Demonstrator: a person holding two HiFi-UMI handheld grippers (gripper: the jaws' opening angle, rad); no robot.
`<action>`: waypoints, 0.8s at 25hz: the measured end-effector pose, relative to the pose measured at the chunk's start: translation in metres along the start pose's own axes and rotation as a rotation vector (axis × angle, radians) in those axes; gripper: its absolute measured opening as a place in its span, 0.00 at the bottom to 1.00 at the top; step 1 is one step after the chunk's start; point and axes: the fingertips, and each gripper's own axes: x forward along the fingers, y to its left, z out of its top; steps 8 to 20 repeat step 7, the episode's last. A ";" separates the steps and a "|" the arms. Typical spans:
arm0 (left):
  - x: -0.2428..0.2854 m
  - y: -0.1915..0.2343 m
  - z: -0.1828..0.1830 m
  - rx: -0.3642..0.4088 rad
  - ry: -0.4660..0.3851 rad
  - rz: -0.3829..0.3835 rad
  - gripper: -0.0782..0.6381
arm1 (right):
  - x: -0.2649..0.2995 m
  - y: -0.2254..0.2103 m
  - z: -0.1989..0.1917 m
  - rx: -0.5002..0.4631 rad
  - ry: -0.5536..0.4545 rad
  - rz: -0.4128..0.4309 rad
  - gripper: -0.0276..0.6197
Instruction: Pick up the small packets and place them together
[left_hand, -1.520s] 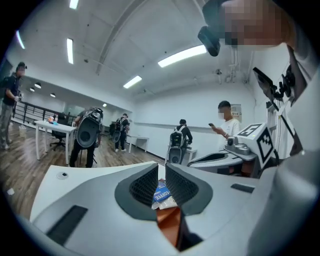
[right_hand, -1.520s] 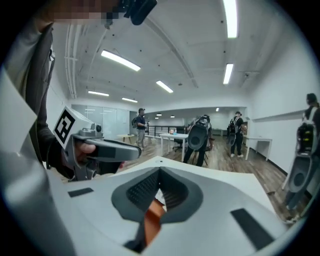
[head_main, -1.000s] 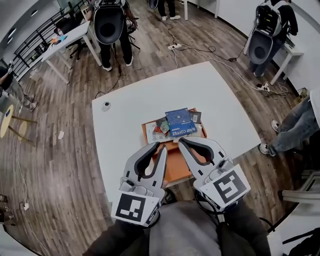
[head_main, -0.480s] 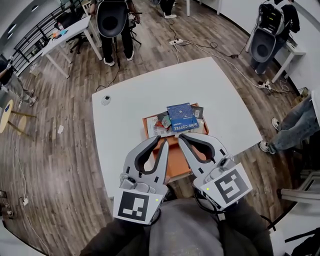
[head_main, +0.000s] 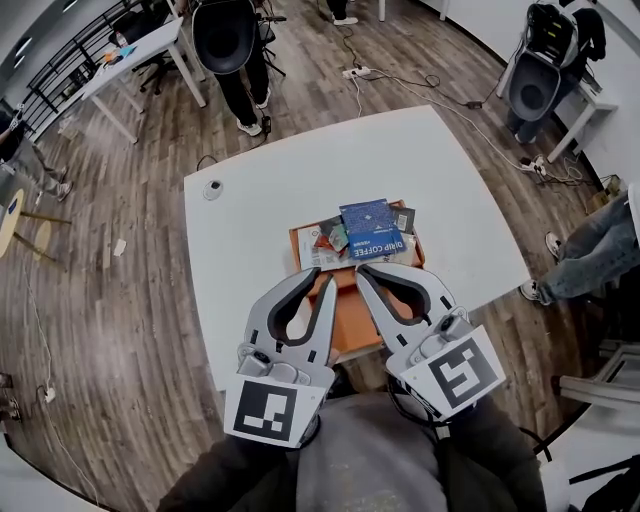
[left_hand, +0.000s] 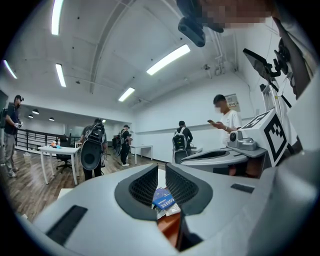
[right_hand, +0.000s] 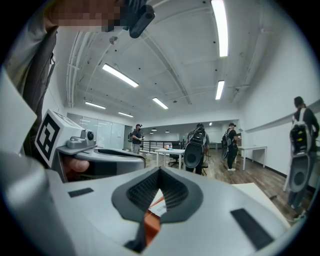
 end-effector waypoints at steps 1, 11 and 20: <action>0.001 0.000 0.000 -0.002 -0.001 0.000 0.18 | 0.001 0.000 0.000 0.001 0.001 0.000 0.05; 0.001 0.001 -0.005 -0.017 0.009 0.011 0.18 | 0.004 -0.001 -0.005 0.006 0.004 0.004 0.05; 0.001 0.001 -0.005 -0.017 0.009 0.011 0.18 | 0.004 -0.001 -0.005 0.006 0.004 0.004 0.05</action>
